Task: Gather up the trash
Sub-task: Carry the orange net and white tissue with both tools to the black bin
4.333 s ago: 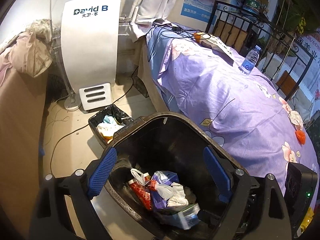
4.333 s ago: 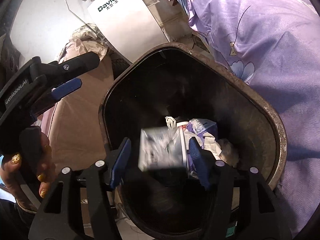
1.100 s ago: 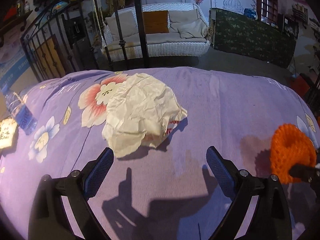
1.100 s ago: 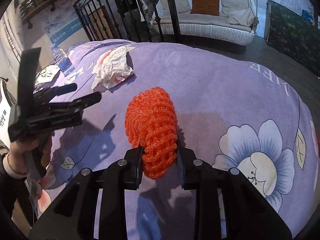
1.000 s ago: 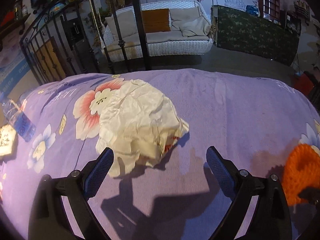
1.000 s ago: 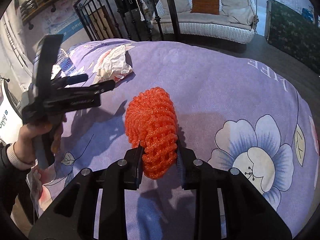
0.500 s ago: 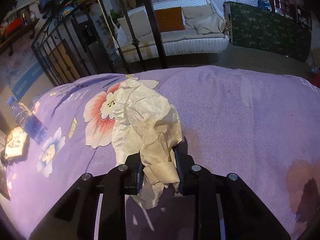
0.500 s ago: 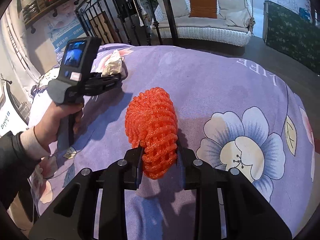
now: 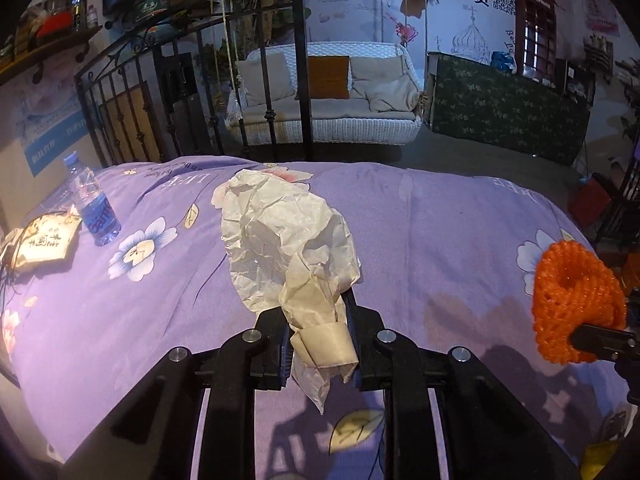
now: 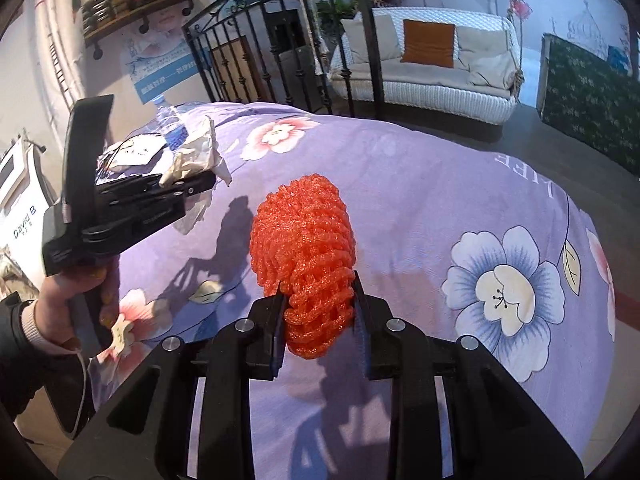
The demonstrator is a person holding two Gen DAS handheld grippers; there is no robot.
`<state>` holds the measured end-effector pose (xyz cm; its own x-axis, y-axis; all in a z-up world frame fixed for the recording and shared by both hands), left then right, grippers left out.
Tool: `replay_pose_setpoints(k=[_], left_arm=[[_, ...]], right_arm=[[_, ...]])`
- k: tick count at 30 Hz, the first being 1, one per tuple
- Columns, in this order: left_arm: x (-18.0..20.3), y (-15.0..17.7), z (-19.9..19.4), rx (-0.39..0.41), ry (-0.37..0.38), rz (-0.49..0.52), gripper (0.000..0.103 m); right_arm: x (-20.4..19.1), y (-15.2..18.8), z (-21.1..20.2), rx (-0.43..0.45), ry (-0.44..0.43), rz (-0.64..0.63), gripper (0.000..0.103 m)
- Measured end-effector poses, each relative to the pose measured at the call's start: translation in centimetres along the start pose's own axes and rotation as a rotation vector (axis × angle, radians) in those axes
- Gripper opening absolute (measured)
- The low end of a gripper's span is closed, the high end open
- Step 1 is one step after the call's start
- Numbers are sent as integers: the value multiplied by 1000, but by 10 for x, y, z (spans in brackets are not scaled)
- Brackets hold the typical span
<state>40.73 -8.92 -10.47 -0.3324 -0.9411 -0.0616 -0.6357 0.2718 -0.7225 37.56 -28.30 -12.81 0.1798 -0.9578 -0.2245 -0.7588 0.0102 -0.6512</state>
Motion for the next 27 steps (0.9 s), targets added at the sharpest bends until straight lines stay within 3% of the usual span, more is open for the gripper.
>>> replay_pose_setpoints(k=[13,27], left_arm=[[-41,73,-108,39,-13,-68,20],[-84,156,-184,64,-149,-160,20]], right_arm=[[-108,48,-56,5,-75,-174,28],[-206,111,-90,25,-173,-247,28]])
Point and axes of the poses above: each gripper's, at about its wrist camera, not at the fingertips, and z roughly the way its jaws point, x to its right, y to its underside, the point moved 9 cm from there along z, roughly the way its jaws point, and after that the axes turned 2 degrees about -x, right-handed, at the moved point
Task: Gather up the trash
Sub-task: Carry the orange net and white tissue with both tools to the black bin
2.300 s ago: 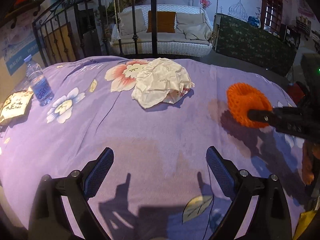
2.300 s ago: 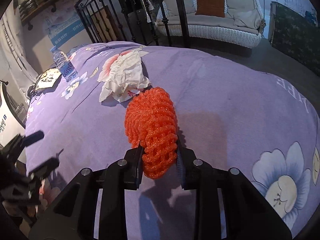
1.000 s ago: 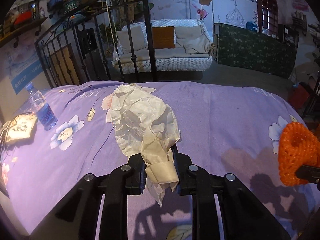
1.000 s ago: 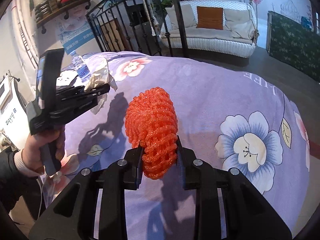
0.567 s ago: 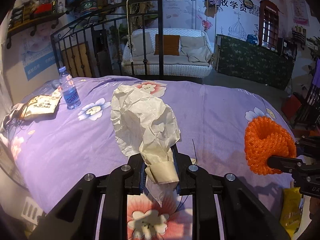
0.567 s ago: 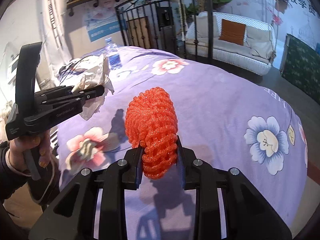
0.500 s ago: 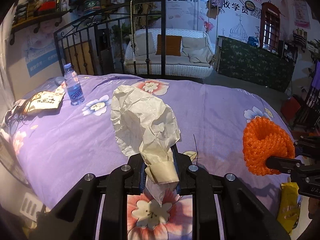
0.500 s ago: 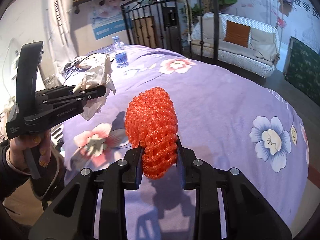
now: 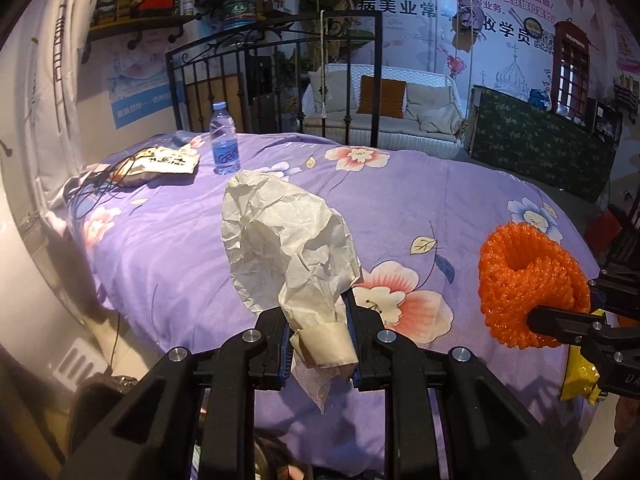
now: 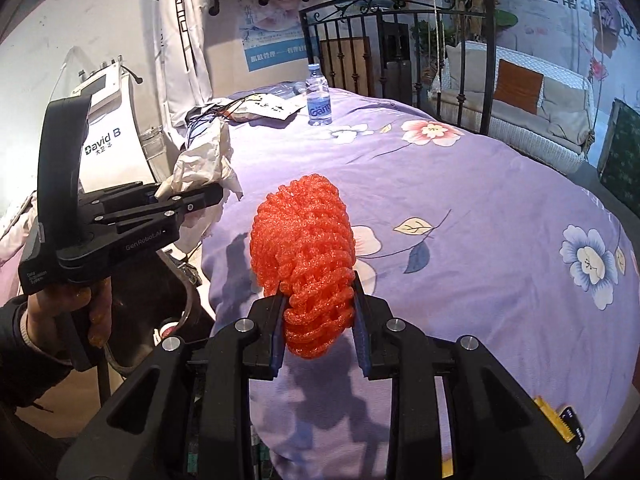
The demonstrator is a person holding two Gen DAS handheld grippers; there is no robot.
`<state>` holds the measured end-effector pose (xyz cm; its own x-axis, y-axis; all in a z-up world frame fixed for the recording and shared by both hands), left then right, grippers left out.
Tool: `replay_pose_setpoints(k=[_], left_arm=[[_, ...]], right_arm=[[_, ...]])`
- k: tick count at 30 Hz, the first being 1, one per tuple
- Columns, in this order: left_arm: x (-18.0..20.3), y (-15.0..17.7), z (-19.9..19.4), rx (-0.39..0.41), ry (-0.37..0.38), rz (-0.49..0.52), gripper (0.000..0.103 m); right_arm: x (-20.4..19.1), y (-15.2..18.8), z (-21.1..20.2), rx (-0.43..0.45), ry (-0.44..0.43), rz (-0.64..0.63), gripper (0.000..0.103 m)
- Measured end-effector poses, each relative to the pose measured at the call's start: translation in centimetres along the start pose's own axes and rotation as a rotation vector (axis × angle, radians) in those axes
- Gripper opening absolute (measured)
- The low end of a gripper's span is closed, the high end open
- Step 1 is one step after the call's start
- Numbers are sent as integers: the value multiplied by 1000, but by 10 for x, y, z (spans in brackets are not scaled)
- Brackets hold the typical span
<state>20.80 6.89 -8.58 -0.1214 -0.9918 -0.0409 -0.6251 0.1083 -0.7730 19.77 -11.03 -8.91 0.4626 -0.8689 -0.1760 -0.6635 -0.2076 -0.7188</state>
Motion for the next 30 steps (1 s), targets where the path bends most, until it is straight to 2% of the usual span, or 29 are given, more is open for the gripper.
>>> replay_pose_setpoints(k=[4,8,11,15,17,18,20,22,26,30], left_arm=[[-30,29,-21,-12,-59,-82,21],[-70,71,-34,-74,-131,-202,21],[-99,105,-38,-137,-186,-286,20],[-127,146,-29,-245,-224,-369,22],[-139,164,-23,-291,-261,-398,32],[-141,172,-21,-308,-250,-424,37],[-145,182,-17,-330,-225,-458,56],[-148,183,-18,-327,-238,-468,64],[-149,175,-24,-290,-261,-441,74],[-160,165,-36,-245,-305,-429,78]], right_arm=[[-26,7,10,-2,-25,-18,28],[-53,15,24,-24,-82,-21,28],[-70,22,37,-46,-115,-28,28],[-90,29,51,-73,-157,-42,28],[-100,32,56,-82,-175,-47,28],[-104,33,58,-86,-181,-50,28],[-110,34,61,-93,-192,-58,28],[-118,37,64,-103,-200,-73,28],[-132,41,72,-123,-222,-95,28],[-146,43,81,-142,-253,-105,28]])
Point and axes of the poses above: each gripper's, at about its wrist camera, not at the fingertips, and z roughly the way its jaws point, x to its right, y to its underside, the point moved 9 cm from there along z, roughly the way its jaws point, and after that the axes turned 2 degrees about -x, right-handed, at the moved point
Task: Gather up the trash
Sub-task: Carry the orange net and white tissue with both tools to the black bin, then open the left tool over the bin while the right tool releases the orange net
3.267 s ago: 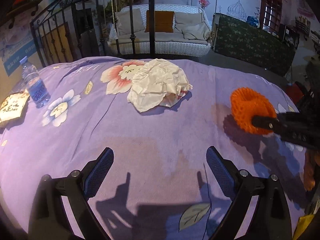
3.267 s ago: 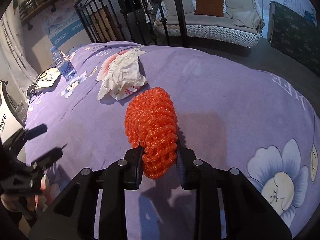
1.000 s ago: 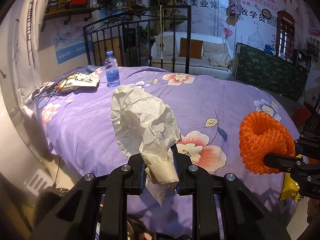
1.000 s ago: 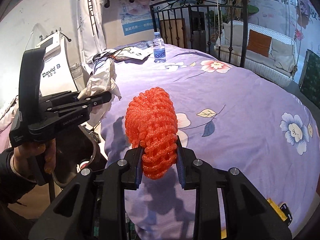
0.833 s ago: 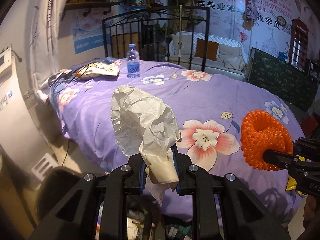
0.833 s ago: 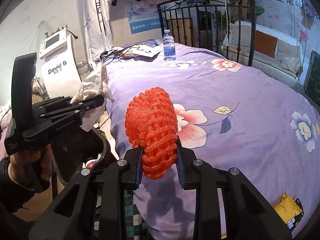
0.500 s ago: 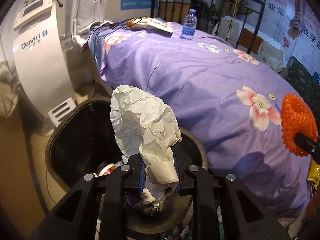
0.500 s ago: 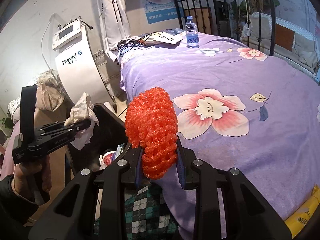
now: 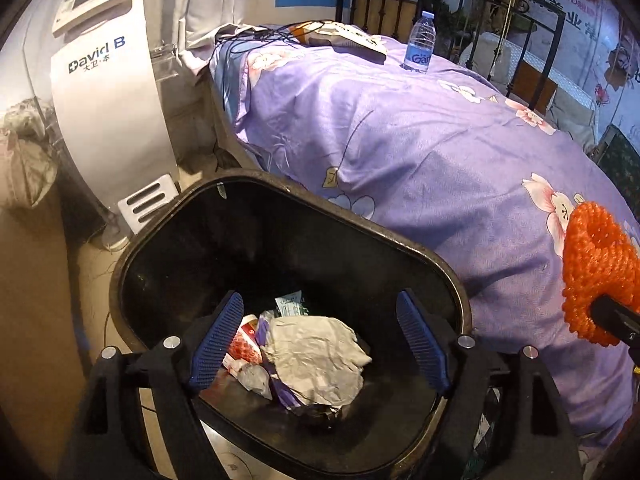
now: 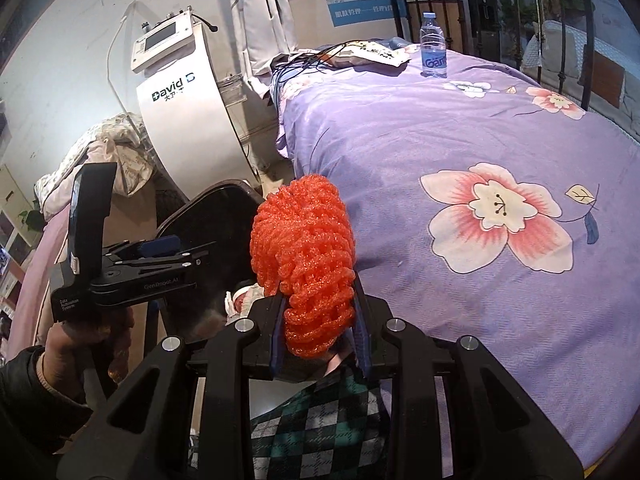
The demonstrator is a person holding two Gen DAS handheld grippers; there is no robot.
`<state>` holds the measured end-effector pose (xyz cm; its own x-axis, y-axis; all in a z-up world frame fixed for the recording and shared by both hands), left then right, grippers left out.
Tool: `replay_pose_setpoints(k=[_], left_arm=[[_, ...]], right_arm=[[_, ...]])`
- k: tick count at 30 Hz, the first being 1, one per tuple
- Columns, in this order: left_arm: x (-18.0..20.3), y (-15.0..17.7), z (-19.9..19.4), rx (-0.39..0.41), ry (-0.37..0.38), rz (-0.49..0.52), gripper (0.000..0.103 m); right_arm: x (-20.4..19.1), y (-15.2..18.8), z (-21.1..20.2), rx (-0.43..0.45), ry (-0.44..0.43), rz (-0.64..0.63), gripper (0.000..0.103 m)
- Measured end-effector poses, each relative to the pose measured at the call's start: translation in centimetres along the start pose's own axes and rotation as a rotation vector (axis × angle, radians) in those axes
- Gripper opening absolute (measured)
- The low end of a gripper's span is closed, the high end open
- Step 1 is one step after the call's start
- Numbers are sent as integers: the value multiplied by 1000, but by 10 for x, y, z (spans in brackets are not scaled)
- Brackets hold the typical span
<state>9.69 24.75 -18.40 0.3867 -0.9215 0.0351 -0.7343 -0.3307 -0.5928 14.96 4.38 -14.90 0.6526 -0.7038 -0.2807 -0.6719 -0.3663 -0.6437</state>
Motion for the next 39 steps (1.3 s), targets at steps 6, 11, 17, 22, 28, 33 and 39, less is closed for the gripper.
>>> replay_pose_setpoints(k=[6,11,17,22,28,33,39], left_arm=[[-23,-22,-17,73,-39,-49,85],[-44,-34,-31,119,-100,-71,89],[-64,-39,-36,129,-118,-122,91],[-72,-40,-37,139,-131,-132,92],[-81,-39,-36,142,-135,-154,94],[-86,-40,-39,156,-148,-161,96],[-91,-41,-42,168,-164,-173,97]], right_arm=[[-25,-7,23,-33,-84,-9,28],[-50,-9,52,-79,-142,-26,28],[-75,-6,91,-149,-186,-35,28],[-86,4,116,-202,-182,-57,28],[-91,13,136,-240,-177,-62,33],[-100,17,141,-241,-172,-80,68],[-105,18,129,-209,-167,-117,71]])
Point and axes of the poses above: each gripper's, at about its wrist camera, not at the fingertips, and z roughly the way its jaws point, x to its right, y to its underside, the point moved 9 cm from there along z, roughly the way its jaws point, and after that the axes turned 2 degrees about -x, right-handed, at the moved point
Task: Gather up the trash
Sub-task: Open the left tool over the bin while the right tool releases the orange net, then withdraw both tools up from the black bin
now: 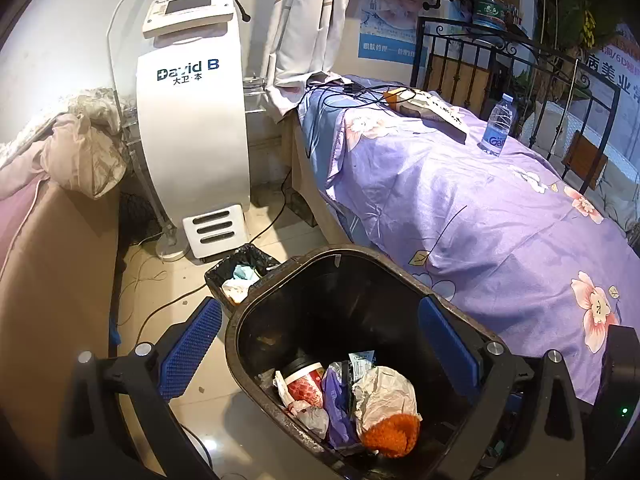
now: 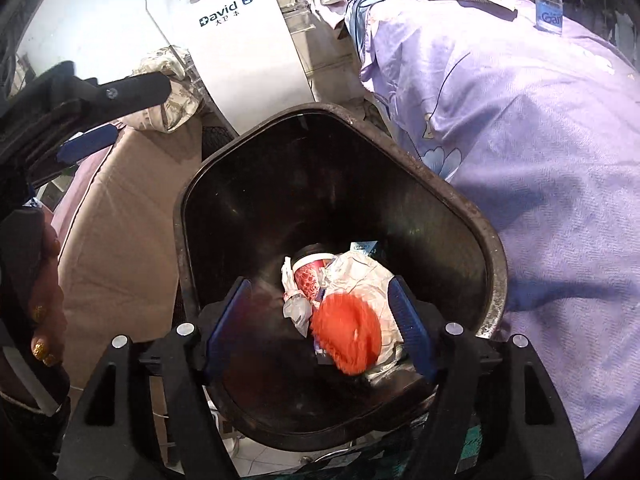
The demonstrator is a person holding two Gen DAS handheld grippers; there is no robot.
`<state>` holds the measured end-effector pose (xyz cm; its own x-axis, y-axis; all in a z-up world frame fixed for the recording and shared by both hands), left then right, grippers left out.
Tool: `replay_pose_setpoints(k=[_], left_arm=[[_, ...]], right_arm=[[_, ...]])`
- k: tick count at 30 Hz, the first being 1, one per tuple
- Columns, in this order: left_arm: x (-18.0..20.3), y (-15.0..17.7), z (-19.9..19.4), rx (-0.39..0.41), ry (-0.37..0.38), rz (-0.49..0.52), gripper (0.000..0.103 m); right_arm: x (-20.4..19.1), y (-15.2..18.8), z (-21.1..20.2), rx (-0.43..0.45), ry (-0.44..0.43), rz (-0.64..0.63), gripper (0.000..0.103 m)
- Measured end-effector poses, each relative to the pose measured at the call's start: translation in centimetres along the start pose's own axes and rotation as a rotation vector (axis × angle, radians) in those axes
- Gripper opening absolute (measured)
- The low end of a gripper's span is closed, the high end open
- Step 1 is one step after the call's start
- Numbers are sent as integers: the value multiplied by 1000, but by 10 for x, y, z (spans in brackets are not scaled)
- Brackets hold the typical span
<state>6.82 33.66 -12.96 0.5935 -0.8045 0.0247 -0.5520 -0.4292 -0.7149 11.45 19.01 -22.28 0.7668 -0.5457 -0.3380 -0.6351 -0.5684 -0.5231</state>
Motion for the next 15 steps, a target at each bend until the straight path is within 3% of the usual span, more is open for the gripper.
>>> replay_pose_setpoints(k=[3,6,9,12,15], left_arm=[[2,-1,-2,10,-2,8,97],[7,-1,-6,21,3,17,97],[21,3,-12,25,39,25,97],[41,7,-20,27,74,48,97],[65,11,-37,67,123,67,97]], right_arm=[[1,0,-12,33,17,-7,71],[5,-1,-31,88,57,-14,84],[13,-3,-56,156,125,-37,84],[24,-1,-90,237,205,-41,95],[40,6,-127,318,283,-14,97]])
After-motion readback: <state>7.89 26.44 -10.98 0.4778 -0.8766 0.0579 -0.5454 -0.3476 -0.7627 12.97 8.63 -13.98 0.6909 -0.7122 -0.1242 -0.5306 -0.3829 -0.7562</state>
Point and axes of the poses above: each gripper's, at about its wrist camera, not at the fingertips, and z roughly the way its jaws point, x to its right, y to its underside, the point moved 9 cm from there along z, roughly the way its jaws point, and after that the axes turned 2 degrees about -x, right-handed, at the moved point
